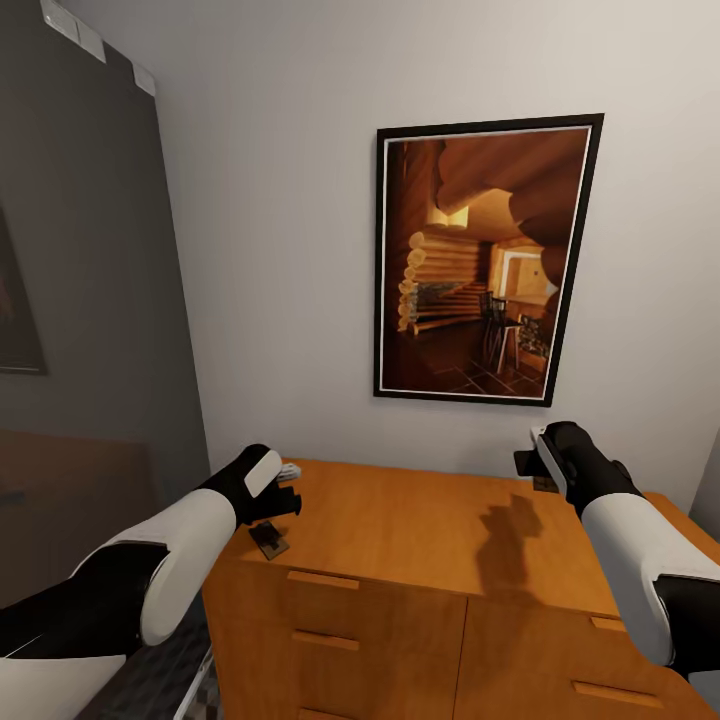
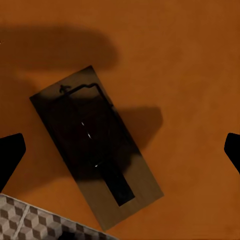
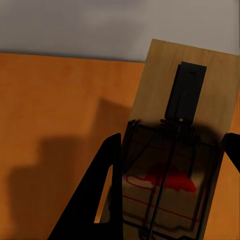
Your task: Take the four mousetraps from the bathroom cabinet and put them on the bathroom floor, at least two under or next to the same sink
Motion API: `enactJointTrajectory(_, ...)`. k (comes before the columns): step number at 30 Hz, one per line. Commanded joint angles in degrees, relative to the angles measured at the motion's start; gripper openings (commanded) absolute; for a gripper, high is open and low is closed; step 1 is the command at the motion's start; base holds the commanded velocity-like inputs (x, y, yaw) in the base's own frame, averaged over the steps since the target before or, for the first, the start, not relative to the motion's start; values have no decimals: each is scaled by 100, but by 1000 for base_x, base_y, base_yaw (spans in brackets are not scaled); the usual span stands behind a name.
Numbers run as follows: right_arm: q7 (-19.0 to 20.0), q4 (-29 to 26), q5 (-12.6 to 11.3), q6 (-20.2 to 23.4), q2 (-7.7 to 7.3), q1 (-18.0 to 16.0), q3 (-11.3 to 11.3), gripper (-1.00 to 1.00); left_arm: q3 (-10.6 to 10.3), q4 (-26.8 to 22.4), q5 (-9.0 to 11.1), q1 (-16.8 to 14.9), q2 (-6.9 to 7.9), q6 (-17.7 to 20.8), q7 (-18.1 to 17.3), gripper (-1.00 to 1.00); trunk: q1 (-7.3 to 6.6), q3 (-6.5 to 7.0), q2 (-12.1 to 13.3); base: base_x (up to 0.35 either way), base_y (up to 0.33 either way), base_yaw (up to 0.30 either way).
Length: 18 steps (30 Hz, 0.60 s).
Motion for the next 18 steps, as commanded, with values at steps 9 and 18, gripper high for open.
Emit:
enactJointTrajectory(9, 20, -7, 49, 23, 1, -4, -20, -100, -25, -8, 70, -3, 7, 41, 188, 100, 1, -8, -6, 0, 0, 0)
enactJointTrajectory(18, 9, -7, 49, 23, 9, -4, -19, -100, -21, -1, 96, -3, 14, 44, 527, 100, 1, -8, -6, 0, 0, 0)
